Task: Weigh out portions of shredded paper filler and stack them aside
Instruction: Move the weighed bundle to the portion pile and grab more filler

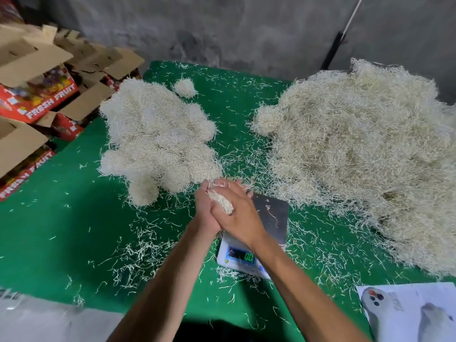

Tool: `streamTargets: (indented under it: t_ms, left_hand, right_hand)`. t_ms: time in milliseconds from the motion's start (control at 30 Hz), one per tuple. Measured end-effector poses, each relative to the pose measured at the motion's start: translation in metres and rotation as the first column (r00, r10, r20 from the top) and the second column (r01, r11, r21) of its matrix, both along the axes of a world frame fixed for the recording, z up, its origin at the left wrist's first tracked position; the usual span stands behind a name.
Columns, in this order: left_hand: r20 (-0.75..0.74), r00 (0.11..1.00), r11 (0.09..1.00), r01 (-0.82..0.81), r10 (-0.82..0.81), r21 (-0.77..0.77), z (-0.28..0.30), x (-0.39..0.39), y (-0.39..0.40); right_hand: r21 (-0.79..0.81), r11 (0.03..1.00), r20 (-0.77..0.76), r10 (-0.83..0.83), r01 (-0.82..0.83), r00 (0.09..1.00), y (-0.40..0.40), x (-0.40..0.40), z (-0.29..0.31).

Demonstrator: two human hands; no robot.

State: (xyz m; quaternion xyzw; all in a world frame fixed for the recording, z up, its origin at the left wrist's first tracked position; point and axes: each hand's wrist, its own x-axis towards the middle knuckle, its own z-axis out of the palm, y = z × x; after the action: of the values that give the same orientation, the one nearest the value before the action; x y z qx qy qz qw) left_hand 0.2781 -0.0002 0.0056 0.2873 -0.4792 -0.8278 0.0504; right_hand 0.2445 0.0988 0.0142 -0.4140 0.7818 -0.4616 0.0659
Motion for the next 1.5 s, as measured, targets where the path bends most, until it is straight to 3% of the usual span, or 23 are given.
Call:
streamTargets:
  t_ms: [33, 67, 133, 233, 333, 400, 467, 533, 600, 700, 867, 967, 1100, 1267, 1400, 1467, 1500]
  left_hand:
    - [0.078, 0.996, 0.976, -0.061, 0.046, 0.208, -0.003, 0.0, 0.0]
    - [0.133, 0.987, 0.951, -0.123, 0.087, 0.285, -0.002, 0.006, -0.006]
    - [0.126, 0.991, 0.913, -0.095, 0.049, 0.397, -0.007, 0.007, -0.01]
    - [0.213, 0.973, 0.833, -0.192, 0.092, 0.519, -0.03, 0.011, -0.024]
    - [0.297, 0.954, 0.841, -0.129, -0.039, 0.525, -0.053, 0.036, -0.053]
    - [0.343, 0.928, 0.835, -0.3, 0.144, 0.461, -0.068, 0.056, -0.09]
    - [0.384, 0.869, 0.786, -0.463, 0.312, 0.409, -0.081, 0.065, -0.12]
    - [0.444, 0.819, 0.75, -0.54, 0.364, 0.382, -0.094, 0.069, -0.137]
    - [0.468, 0.829, 0.769, -0.505, 0.306, 0.392, -0.101, 0.069, -0.145]
    - [0.427, 0.892, 0.85, -0.337, 0.151, 0.405, -0.108, 0.058, -0.138]
    - [0.29, 0.957, 0.886, -0.115, -0.023, 0.448, -0.098, 0.009, -0.103]
    - [0.21, 0.972, 0.914, 0.009, -0.103, 0.405, -0.085, -0.034, -0.076]
    - [0.169, 0.957, 0.911, 0.157, -0.236, 0.382, -0.07, -0.09, -0.037]
    - [0.169, 0.95, 0.894, 0.172, -0.262, 0.415, -0.068, -0.147, 0.013]
    - [0.18, 0.956, 0.87, 0.122, -0.233, 0.478, -0.071, -0.181, 0.041]
    - [0.218, 0.945, 0.896, 0.133, -0.243, 0.423, -0.071, -0.199, 0.052]
    - [0.261, 0.934, 0.925, 0.144, -0.245, 0.352, -0.073, -0.207, 0.056]
  right_hand:
    - [-0.029, 0.999, -0.012, 0.022, -0.022, 1.0, -0.007, 0.003, -0.004]
    - [-0.022, 0.999, -0.023, 0.031, -0.032, 0.999, -0.009, 0.002, -0.01]
    - [0.04, 0.995, -0.003, 0.089, -0.089, 0.996, -0.019, 0.003, -0.012]
    - [0.115, 0.922, 0.155, 0.351, -0.37, 0.923, -0.03, -0.012, -0.027]
    - [0.598, 0.8, 0.017, 0.049, -0.05, 0.999, -0.044, -0.04, -0.048]
    - [0.609, 0.793, 0.055, -0.006, -0.028, 0.998, -0.064, -0.051, -0.053]
    - [0.508, 0.852, 0.248, -0.003, -0.128, 0.969, -0.103, -0.049, -0.044]
    - [0.417, 0.876, 0.434, 0.042, -0.242, 0.9, -0.136, -0.048, -0.032]
    - [0.424, 0.869, 0.444, 0.047, -0.256, 0.895, -0.152, -0.049, -0.027]
    - [0.547, 0.826, 0.274, -0.022, -0.137, 0.961, -0.14, -0.063, -0.03]
    - [0.498, 0.864, 0.129, -0.168, 0.082, 0.977, -0.076, -0.099, -0.036]
    - [0.501, 0.822, 0.041, -0.333, 0.269, 0.942, -0.018, -0.126, -0.043]
    - [0.541, 0.758, 0.033, -0.452, 0.365, 0.891, 0.058, -0.154, -0.062]
    - [0.644, 0.62, -0.015, -0.576, 0.448, 0.817, 0.109, -0.202, -0.082]
    - [0.782, 0.525, 0.01, -0.55, 0.336, 0.835, 0.108, -0.244, -0.1]
    - [0.82, 0.491, 0.041, -0.56, 0.293, 0.827, 0.099, -0.256, -0.111]
    - [0.786, 0.528, 0.078, -0.601, 0.322, 0.795, 0.092, -0.26, -0.115]
